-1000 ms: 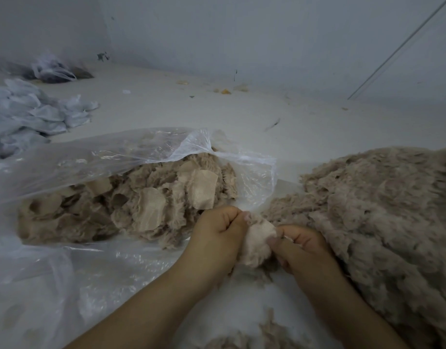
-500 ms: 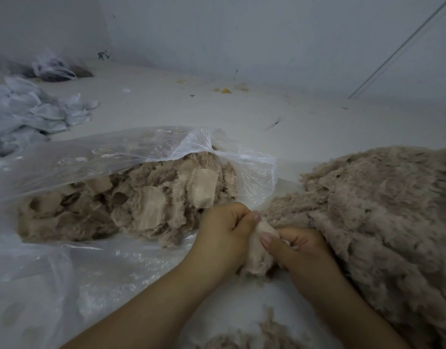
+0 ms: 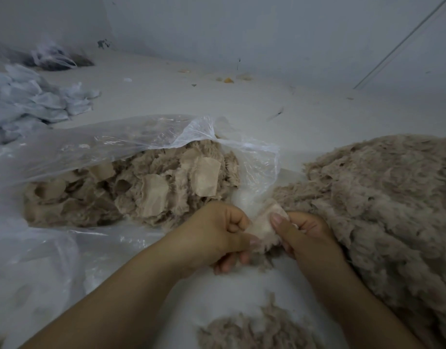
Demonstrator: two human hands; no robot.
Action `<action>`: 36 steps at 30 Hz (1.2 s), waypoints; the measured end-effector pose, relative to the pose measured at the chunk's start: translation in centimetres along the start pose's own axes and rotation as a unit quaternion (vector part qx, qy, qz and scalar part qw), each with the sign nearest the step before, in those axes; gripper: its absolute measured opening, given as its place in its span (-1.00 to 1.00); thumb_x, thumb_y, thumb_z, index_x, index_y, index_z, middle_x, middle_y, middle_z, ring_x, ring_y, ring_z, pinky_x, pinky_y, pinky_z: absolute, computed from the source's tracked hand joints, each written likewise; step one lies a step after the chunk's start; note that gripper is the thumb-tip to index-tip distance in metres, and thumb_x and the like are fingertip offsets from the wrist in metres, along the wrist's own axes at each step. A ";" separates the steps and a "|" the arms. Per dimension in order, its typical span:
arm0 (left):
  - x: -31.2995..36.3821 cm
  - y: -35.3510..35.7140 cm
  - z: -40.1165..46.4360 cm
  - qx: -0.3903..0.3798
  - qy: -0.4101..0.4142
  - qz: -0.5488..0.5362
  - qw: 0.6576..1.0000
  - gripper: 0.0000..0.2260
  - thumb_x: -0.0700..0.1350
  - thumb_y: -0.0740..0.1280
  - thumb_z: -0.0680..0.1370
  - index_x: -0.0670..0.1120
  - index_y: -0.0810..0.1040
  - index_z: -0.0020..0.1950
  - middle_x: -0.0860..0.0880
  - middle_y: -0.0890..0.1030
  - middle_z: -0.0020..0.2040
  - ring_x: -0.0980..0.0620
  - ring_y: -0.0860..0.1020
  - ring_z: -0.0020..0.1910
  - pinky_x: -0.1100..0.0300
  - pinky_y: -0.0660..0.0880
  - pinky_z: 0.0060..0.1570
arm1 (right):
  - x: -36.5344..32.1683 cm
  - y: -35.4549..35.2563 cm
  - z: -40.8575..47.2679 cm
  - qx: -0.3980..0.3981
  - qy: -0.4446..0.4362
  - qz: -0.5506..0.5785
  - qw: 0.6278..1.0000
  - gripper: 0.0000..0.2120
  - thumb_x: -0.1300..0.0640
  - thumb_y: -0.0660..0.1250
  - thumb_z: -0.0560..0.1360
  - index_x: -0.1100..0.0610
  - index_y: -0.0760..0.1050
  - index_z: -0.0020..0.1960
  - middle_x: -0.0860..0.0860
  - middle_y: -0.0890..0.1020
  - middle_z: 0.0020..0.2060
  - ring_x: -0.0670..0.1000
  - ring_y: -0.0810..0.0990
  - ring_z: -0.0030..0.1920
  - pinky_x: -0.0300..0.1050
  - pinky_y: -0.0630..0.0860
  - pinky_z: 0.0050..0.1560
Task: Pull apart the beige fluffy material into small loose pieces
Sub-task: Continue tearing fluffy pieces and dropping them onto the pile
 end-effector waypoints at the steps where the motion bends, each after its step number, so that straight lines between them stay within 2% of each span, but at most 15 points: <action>1: -0.1 -0.3 -0.2 -0.001 0.000 0.002 1.000 -0.81 -0.20 0.41 0.53 -0.22 0.53 -0.25 -0.25 0.54 -0.42 0.04 0.37 -0.66 0.31 0.30 -0.60 | -0.1 0.1 0.0 0.003 -0.002 -0.001 1.000 -0.67 0.14 0.29 0.50 0.17 0.42 -0.43 -0.12 0.32 -0.62 -0.21 0.25 -0.58 -0.38 0.24 -0.53; 4: 0.1 -1.1 -0.7 -0.021 -0.003 0.030 0.999 -0.73 -0.17 0.43 0.52 -0.29 0.53 -0.30 -0.43 0.48 -0.41 -0.01 0.34 -0.67 0.31 0.29 -0.60 | 0.0 0.0 0.1 0.012 -0.002 -0.013 1.000 -0.63 0.31 0.23 0.58 0.23 0.45 -0.41 -0.12 0.32 -0.66 -0.21 0.25 -0.63 -0.42 0.21 -0.56; 9: -0.5 -0.6 -2.0 -0.173 -0.072 0.101 0.977 -0.90 -0.29 0.38 0.51 -0.24 0.60 -0.22 -0.18 0.61 -0.41 0.08 0.40 -0.69 0.31 0.36 -0.61 | 0.1 -0.4 0.5 0.055 0.035 0.008 0.998 -0.56 0.34 0.21 0.60 0.20 0.29 -0.45 -0.14 0.27 -0.66 -0.21 0.19 -0.64 -0.40 0.19 -0.59; 12: -0.3 0.0 -2.9 -0.238 -0.100 0.134 0.957 -0.95 -0.19 0.45 0.49 -0.17 0.64 -0.09 -0.20 0.70 -0.19 0.09 0.44 -0.65 0.29 0.42 -0.57 | 0.1 -0.3 0.3 0.033 0.013 -0.039 0.999 -0.59 0.30 0.28 0.57 0.26 0.29 -0.43 -0.10 0.23 -0.61 -0.17 0.15 -0.58 -0.34 0.13 -0.55; 14: 0.2 0.0 -2.6 -0.182 -0.086 0.182 0.963 -0.83 -0.03 0.53 0.42 -0.06 0.66 -0.07 -0.16 0.70 -0.20 0.08 0.44 -0.61 0.28 0.41 -0.56 | 0.0 -0.2 0.1 0.023 0.004 -0.051 0.998 -0.62 0.27 0.33 0.54 0.36 0.33 -0.40 -0.06 0.22 -0.58 -0.14 0.15 -0.56 -0.30 0.13 -0.53; 16: 1.1 -0.4 -1.7 -0.014 -0.028 0.225 0.974 -0.73 0.11 0.57 0.33 -0.05 0.63 -0.18 -0.02 0.65 -0.33 0.09 0.47 -0.51 0.25 0.41 -0.51 | -0.2 -0.2 -0.1 0.013 -0.002 -0.037 0.999 -0.62 0.28 0.34 0.53 0.39 0.34 -0.41 -0.05 0.27 -0.59 -0.15 0.21 -0.57 -0.31 0.19 -0.53; 18: 1.8 -0.3 -1.1 0.110 0.018 0.219 0.969 -0.67 0.13 0.59 0.29 0.01 0.57 -0.12 0.03 0.62 -0.25 0.19 0.51 -0.40 0.32 0.42 -0.43 | -0.6 0.1 -0.3 -0.014 -0.006 -0.016 1.000 -0.65 0.30 0.32 0.53 0.38 0.42 -0.41 -0.01 0.44 -0.59 -0.11 0.37 -0.56 -0.29 0.33 -0.49; 20: 1.9 0.8 -0.6 0.122 0.041 0.185 0.974 -0.70 0.05 0.57 0.35 -0.01 0.56 -0.04 0.05 0.61 -0.22 0.23 0.51 -0.41 0.34 0.43 -0.45 | -0.5 0.1 -0.3 -0.020 -0.006 -0.017 1.000 -0.64 0.26 0.32 0.53 0.52 0.43 -0.33 0.12 0.45 -0.55 -0.02 0.38 -0.51 -0.24 0.32 -0.45; 22: 1.9 1.3 -0.1 0.136 0.065 0.116 0.982 -0.85 -0.11 0.50 0.47 -0.13 0.57 -0.13 -0.07 0.58 -0.38 0.14 0.44 -0.58 0.27 0.37 -0.57 | -0.4 0.0 0.0 -0.002 -0.005 -0.027 1.000 -0.60 0.24 0.31 0.54 0.58 0.38 -0.27 0.03 0.32 -0.56 -0.10 0.25 -0.53 -0.28 0.22 -0.49; 25: 1.5 1.0 0.2 0.159 0.057 -0.008 0.986 -0.81 -0.20 0.37 0.56 -0.24 0.54 -0.23 -0.22 0.54 -0.49 -0.04 0.42 -0.67 0.25 0.34 -0.63 | -0.5 0.1 0.0 -0.018 -0.003 -0.013 1.000 -0.66 0.20 0.28 0.54 0.42 0.43 -0.31 -0.04 0.40 -0.58 -0.13 0.30 -0.54 -0.28 0.25 -0.47; 26: 1.5 1.1 0.3 0.158 0.055 -0.035 0.985 -0.79 -0.21 0.36 0.57 -0.25 0.54 -0.24 -0.27 0.55 -0.47 -0.07 0.43 -0.66 0.24 0.36 -0.63 | -0.6 0.2 0.0 -0.033 -0.007 -0.010 0.999 -0.68 0.18 0.29 0.53 0.39 0.47 -0.30 0.03 0.48 -0.56 -0.08 0.36 -0.52 -0.25 0.30 -0.46; 28: 1.5 1.2 0.4 0.153 0.055 -0.057 0.985 -0.77 -0.22 0.35 0.58 -0.24 0.57 -0.27 -0.34 0.54 -0.44 -0.10 0.45 -0.64 0.24 0.37 -0.61 | -0.7 0.4 -0.2 -0.045 -0.011 -0.015 0.999 -0.69 0.21 0.32 0.52 0.46 0.49 -0.26 0.32 0.53 -0.46 0.07 0.43 -0.43 -0.13 0.35 -0.39; 30: 1.4 1.0 0.5 0.180 0.056 -0.052 0.981 -0.77 -0.22 0.38 0.55 -0.24 0.58 -0.29 -0.29 0.54 -0.44 -0.03 0.43 -0.63 0.27 0.34 -0.60 | -0.4 0.3 -0.1 -0.030 -0.001 -0.018 0.999 -0.75 0.34 0.32 0.52 0.47 0.48 -0.29 0.33 0.51 -0.49 0.04 0.43 -0.46 -0.17 0.35 -0.40; 33: 1.3 0.0 0.6 0.242 0.069 -0.061 0.966 -0.79 -0.24 0.43 0.51 -0.29 0.57 -0.30 -0.10 0.44 -0.50 0.13 0.31 -0.62 0.35 0.25 -0.58 | -0.1 0.1 0.2 -0.009 0.026 -0.008 1.000 -0.68 0.51 0.22 0.51 0.29 0.43 -0.38 -0.04 0.40 -0.64 -0.21 0.30 -0.63 -0.40 0.25 -0.56; 36: 2.0 -0.6 0.7 0.244 0.089 -0.066 0.963 -0.85 -0.28 0.44 0.48 -0.30 0.61 -0.28 0.04 0.46 -0.55 0.22 0.32 -0.62 0.42 0.27 -0.58 | -0.4 0.2 0.2 -0.011 0.013 -0.003 1.000 -0.68 0.38 0.24 0.53 0.27 0.43 -0.40 0.02 0.40 -0.62 -0.19 0.29 -0.63 -0.41 0.24 -0.56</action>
Point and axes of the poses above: each hand's wrist, its own z-axis towards the middle knuckle, its own y-axis out of the palm, x = y × z, the point moved 4 cm from there along z, towards the middle knuckle
